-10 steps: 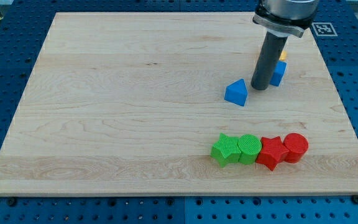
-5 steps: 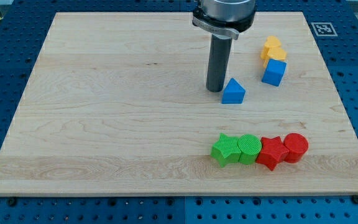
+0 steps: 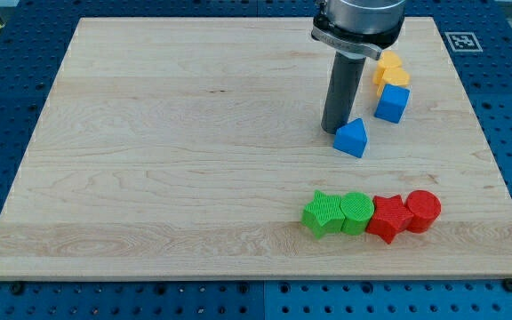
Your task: Move blue triangle slightly right
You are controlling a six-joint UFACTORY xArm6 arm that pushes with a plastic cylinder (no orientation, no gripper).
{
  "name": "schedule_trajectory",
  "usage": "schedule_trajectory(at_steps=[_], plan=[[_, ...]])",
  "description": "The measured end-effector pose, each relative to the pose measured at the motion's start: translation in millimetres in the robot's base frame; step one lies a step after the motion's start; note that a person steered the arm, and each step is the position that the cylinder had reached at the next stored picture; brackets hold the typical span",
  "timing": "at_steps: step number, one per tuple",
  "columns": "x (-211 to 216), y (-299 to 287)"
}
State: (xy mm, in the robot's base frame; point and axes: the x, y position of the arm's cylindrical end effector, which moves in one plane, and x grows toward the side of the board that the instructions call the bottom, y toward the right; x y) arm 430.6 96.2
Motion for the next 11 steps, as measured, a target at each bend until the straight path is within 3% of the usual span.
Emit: schedule_trajectory(at_steps=[5,8,11], plan=[[36.5,3.6],[68.7,34.5],[68.7,94.8]])
